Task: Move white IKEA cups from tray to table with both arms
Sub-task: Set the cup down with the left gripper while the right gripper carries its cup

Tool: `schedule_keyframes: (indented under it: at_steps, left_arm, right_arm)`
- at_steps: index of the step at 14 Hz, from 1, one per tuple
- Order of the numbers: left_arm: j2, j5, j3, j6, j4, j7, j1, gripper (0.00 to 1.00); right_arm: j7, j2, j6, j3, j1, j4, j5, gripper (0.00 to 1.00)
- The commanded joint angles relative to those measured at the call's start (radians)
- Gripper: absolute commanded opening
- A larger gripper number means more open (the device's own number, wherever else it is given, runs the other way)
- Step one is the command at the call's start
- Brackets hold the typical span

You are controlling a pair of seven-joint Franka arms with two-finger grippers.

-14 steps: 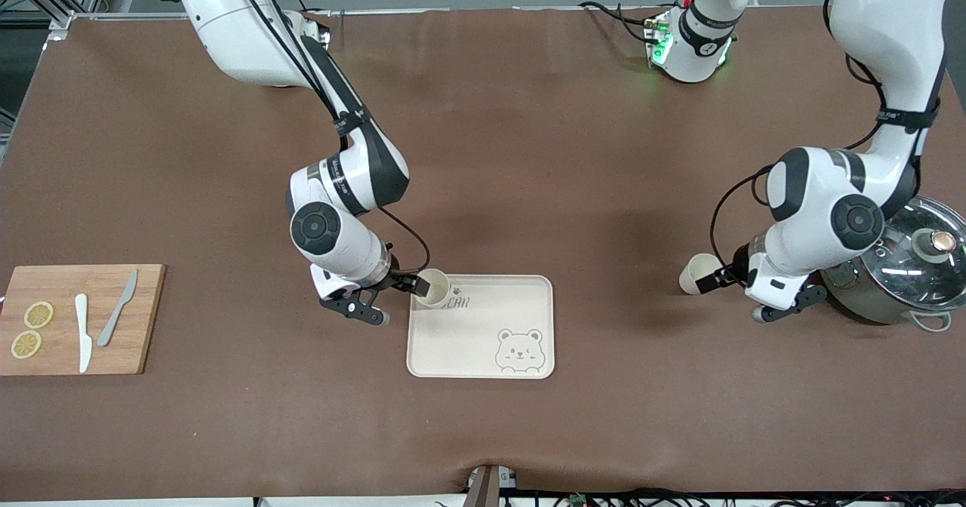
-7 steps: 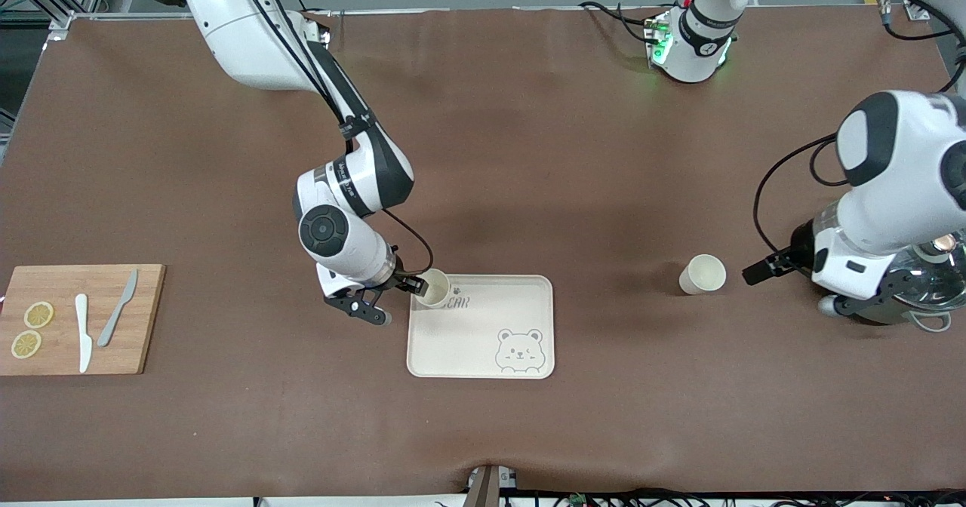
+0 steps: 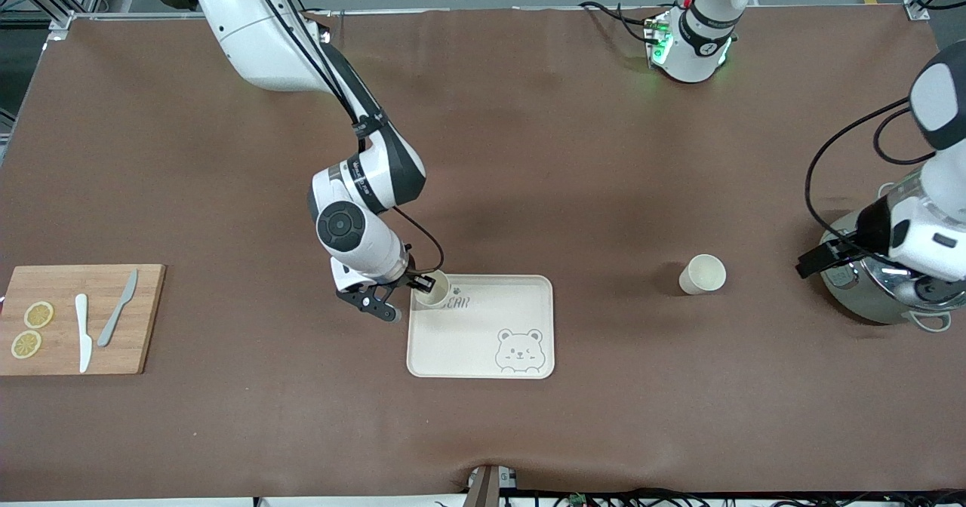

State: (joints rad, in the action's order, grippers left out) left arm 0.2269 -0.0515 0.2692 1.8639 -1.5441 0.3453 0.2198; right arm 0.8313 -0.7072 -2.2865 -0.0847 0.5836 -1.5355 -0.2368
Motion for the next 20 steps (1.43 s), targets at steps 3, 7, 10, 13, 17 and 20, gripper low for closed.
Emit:
schedule_keyframes:
  at_steps: [3, 7, 10, 13, 17, 20]
  left_arm:
    - [-0.072, -0.019, 0.005, -0.116, 0.025, -0.031, 0.015, 1.0]
    - [-0.126, -0.019, 0.004, -0.193, 0.029, -0.086, 0.018, 1.0]
    - [-0.162, -0.018, -0.002, -0.236, 0.029, -0.121, 0.016, 1.0]
    - [-0.181, -0.002, 0.008, -0.302, 0.027, -0.129, 0.015, 1.0]
    - [-0.219, 0.002, 0.018, -0.334, 0.004, -0.204, 0.013, 1.0]
    - [-0.236, 0.033, 0.018, -0.342, -0.01, -0.223, 0.016, 1.0]
  right_arm:
    - [0.022, 0.003, 0.001, -0.007, 0.004, 0.017, -0.024, 0.0]
    - [0.04, 0.021, 0.082, -0.009, -0.01, 0.066, -0.055, 0.0]
    - [-0.018, 0.047, 0.309, -0.01, -0.08, 0.141, -0.047, 0.0]
    - [-0.256, 0.144, 0.358, -0.014, -0.168, 0.069, -0.049, 0.0]
    - [-0.628, 0.317, 0.335, -0.018, -0.301, -0.199, -0.009, 0.0]
    - [-0.852, 0.402, 0.325, -0.02, -0.407, -0.328, 0.005, 0.0]
